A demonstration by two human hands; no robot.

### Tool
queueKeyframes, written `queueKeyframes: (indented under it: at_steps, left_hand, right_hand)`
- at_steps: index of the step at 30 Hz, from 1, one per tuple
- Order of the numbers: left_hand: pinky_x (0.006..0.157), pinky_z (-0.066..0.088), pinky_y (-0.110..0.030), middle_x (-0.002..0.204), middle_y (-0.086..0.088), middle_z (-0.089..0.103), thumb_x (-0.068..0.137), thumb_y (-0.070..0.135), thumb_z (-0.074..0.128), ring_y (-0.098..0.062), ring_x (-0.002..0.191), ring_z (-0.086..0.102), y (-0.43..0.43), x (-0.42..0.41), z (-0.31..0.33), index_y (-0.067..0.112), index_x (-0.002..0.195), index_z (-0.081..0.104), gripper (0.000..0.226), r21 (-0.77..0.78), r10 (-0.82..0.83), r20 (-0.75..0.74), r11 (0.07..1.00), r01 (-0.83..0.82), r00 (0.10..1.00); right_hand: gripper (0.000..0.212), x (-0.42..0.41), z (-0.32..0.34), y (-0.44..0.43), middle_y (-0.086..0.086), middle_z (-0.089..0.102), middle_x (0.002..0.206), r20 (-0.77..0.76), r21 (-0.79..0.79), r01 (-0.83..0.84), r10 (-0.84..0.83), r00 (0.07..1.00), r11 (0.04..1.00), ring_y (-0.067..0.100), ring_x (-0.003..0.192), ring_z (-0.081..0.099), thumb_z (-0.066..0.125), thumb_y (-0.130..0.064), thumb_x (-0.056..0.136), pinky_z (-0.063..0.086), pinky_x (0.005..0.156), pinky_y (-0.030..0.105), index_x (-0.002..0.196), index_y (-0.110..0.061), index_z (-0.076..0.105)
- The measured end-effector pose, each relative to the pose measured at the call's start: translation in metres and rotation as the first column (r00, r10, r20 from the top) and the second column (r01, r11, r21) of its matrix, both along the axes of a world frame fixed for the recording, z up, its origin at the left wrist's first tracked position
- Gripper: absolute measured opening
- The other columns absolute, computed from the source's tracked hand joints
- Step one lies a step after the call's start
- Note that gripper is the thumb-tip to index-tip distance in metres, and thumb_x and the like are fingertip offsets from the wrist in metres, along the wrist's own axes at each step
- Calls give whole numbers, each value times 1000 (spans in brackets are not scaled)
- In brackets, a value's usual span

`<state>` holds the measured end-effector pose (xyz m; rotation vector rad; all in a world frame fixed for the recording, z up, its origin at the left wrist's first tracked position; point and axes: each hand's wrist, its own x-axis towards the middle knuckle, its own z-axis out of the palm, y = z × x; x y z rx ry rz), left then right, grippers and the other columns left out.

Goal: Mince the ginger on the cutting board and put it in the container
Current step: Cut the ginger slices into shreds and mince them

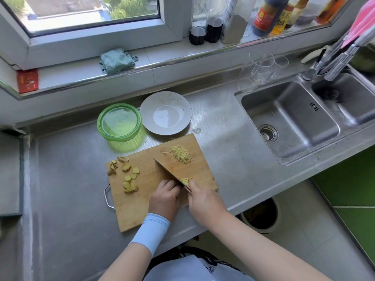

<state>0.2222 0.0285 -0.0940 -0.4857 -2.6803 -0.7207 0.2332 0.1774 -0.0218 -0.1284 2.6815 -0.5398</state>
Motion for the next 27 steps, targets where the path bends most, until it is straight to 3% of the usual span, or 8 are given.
queueKeyframes:
  at_steps: [5,15,19,22,27]
  left_hand:
    - [53,45,-27,78,3,65,75,4,56,-20,74,49,-10,-4,-2,15,71,69,18,-35,-124,2,992,124,992]
    - [53,50,-28,79,0,67,75,2,52,-23,74,55,-7,-5,-1,14,76,73,24,-73,-124,8,990,125,992]
    - [56,55,-28,85,-2,72,74,2,50,-26,76,65,-8,-5,0,13,80,76,30,-68,-142,14,987,143,990]
    - [57,55,-27,89,-1,72,76,1,50,-23,82,64,-8,-6,0,13,81,76,29,-51,-145,18,988,146,989]
    - [52,51,-28,84,2,70,76,2,50,-24,75,61,-7,-5,-1,16,80,75,29,-54,-130,27,990,131,991]
  right_hand:
    - [17,2,0,0,12,65,90,-8,-9,-11,11,1000,1000,34,78,63,37,-27,104,39,58,35,117,-17,42]
    - [25,10,7,4,12,67,91,-38,-16,-19,18,999,1000,36,80,64,37,-26,104,44,60,38,127,-17,41]
    - [5,31,11,21,6,62,82,-1,-37,-23,23,1000,999,32,72,59,37,-25,103,49,61,43,106,-24,35]
    - [9,37,6,30,6,61,81,46,-6,-6,6,999,1000,32,71,58,37,-24,102,45,59,41,97,-26,30]
    - [10,17,1,14,10,63,85,8,12,-24,23,1000,1000,33,72,59,38,-26,103,39,57,37,111,-19,40]
